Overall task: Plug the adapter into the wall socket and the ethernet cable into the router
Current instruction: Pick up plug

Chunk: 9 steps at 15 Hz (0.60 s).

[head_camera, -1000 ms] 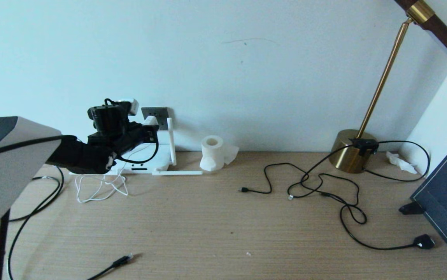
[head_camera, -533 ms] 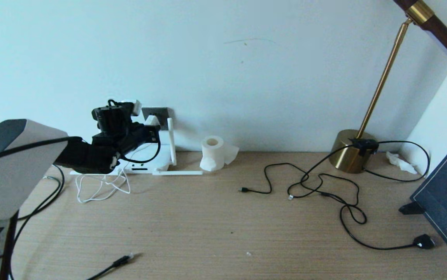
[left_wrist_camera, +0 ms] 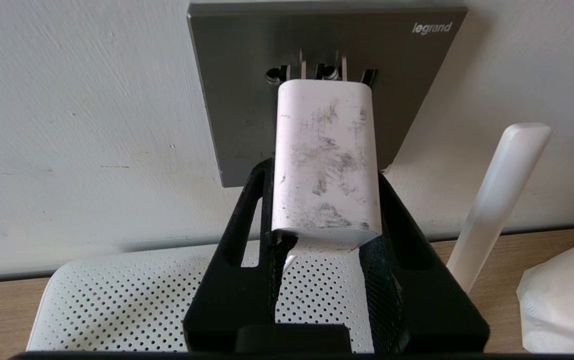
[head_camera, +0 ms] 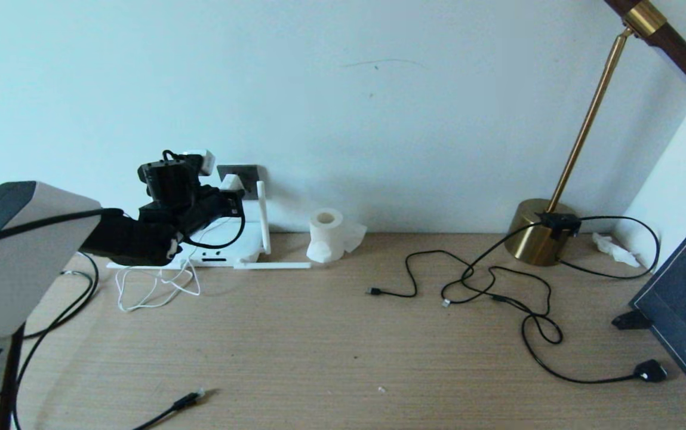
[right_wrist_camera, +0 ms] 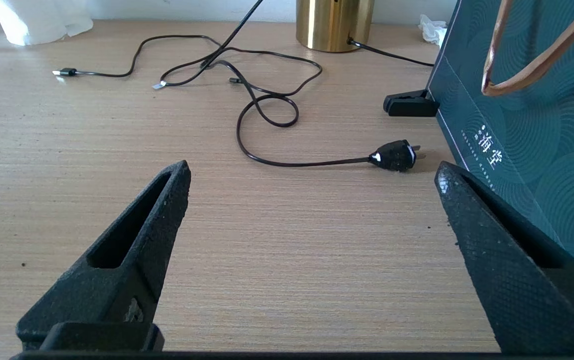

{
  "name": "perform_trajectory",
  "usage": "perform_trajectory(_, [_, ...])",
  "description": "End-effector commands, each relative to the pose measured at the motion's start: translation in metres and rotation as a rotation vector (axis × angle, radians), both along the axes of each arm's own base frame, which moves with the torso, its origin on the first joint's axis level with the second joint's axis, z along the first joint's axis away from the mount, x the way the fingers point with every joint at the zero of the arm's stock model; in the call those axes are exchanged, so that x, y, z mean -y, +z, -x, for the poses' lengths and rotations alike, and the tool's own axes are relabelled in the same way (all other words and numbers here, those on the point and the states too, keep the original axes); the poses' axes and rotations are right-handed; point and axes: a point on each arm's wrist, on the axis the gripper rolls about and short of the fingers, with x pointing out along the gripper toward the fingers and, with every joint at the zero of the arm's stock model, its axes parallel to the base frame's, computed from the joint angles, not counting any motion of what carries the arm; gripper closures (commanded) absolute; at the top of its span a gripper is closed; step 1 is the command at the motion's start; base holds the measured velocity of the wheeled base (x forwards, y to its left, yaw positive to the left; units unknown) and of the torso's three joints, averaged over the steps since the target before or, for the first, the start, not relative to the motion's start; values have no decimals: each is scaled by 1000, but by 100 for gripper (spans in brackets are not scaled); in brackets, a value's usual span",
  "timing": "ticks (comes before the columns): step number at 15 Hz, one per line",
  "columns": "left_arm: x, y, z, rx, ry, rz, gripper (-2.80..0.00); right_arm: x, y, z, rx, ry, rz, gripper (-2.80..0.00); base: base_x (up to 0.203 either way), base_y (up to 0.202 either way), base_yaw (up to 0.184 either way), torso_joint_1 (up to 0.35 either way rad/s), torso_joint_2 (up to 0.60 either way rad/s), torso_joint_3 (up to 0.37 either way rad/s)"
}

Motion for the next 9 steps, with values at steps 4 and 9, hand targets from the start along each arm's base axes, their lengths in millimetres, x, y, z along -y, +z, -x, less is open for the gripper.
perform_trajectory(4, [-1,1,30,-58,-13,-3,0,0,0,0,-2,0,0,-280,0,0,0,0,0,0])
perform_trajectory(9, [-10,70,138,-190,-154,0,0,0,0,0,0,0,0,-280,0,0,0,0,0,0])
